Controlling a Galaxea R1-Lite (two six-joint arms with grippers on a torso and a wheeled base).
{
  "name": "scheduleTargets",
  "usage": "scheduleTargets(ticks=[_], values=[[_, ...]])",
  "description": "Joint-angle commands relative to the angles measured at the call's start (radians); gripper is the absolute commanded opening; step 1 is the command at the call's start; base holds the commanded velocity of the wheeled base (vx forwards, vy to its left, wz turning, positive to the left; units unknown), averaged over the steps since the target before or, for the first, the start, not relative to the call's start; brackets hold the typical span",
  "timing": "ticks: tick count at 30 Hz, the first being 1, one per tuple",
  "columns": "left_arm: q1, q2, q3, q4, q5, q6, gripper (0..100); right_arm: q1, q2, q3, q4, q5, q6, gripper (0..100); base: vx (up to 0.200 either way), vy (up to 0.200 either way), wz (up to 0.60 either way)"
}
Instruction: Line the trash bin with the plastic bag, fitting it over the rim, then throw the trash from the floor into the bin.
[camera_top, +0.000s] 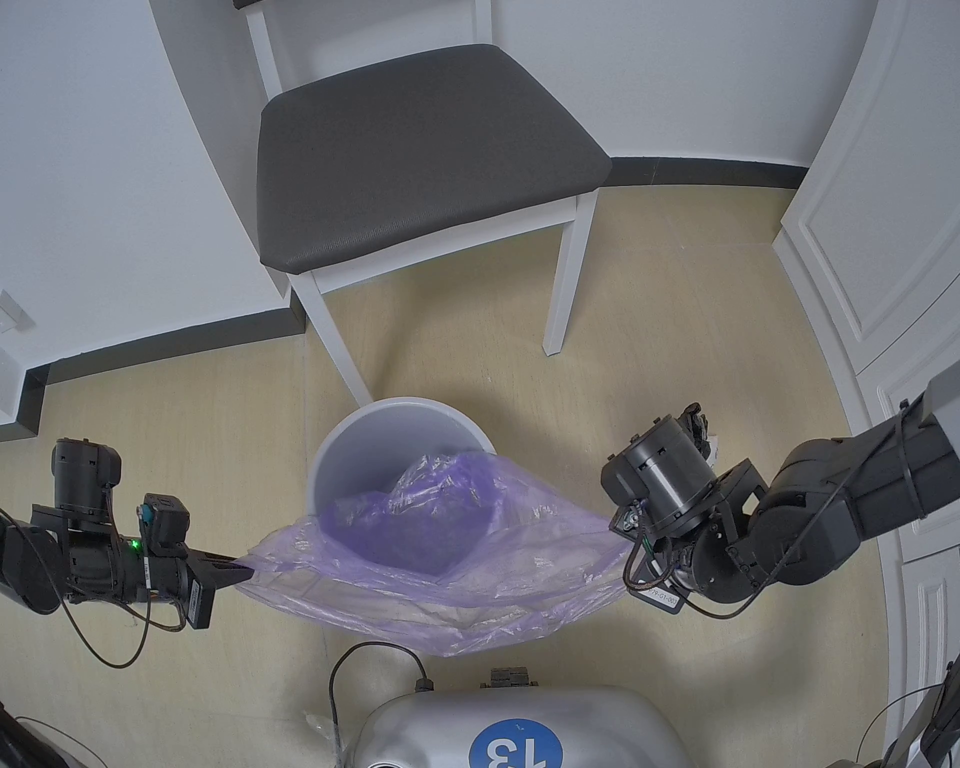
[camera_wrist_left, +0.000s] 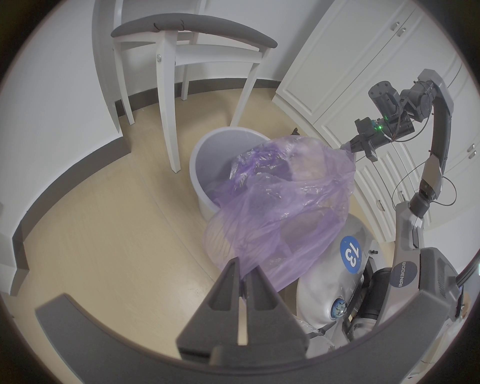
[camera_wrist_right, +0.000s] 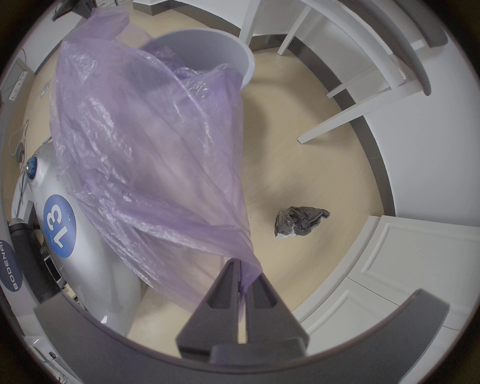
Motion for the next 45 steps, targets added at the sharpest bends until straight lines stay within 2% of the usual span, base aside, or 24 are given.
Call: scheduleTargets(ticks=[1, 8, 15, 23, 25, 26, 35, 40, 45], values=[[0.004, 0.051, -0.004, -0.001, 0.0, 0.011, 0, 0.002, 0.034, 0.0, 0.0, 0.001, 0.0, 0, 0.0, 0.0, 0.0], [0.008, 0.104, -0.022, -0.007, 0.0, 0.012, 0, -0.009, 0.091, -0.016, -0.011, 0.0, 0.001, 0, 0.0, 0.0, 0.0], [0.031, 0.199, -0.061, -0.05, -0.014, -0.009, 0, -0.041, 0.175, -0.099, -0.057, -0.002, 0.038, 0, 0.0, 0.0, 0.0], [0.021, 0.309, -0.027, -0.33, -0.037, -0.162, 0, -0.068, 0.203, -0.122, -0.2, -0.008, 0.046, 0, 0.0, 0.0, 0.0], [0.015, 0.32, -0.021, -0.361, -0.037, -0.176, 0, -0.072, 0.203, -0.123, -0.211, -0.01, 0.046, 0, 0.0, 0.0, 0.0], [0.003, 0.337, -0.002, -0.438, -0.037, -0.212, 0, -0.083, 0.203, -0.134, -0.231, -0.017, 0.046, 0, 0.0, 0.0, 0.0], [-0.057, 0.367, 0.071, -0.777, -0.032, -0.419, 0, -0.114, 0.18, -0.174, -0.301, -0.031, 0.044, 0, 0.0, 0.0, 0.0], [-0.06, 0.421, 0.102, -0.903, -0.029, -0.428, 0, -0.112, 0.169, -0.175, -0.321, -0.033, 0.046, 0, 0.0, 0.0, 0.0], [-0.057, 0.436, 0.12, -0.929, -0.028, -0.42, 0, -0.101, 0.15, -0.166, -0.327, -0.034, 0.041, 0, 0.0, 0.0, 0.0]])
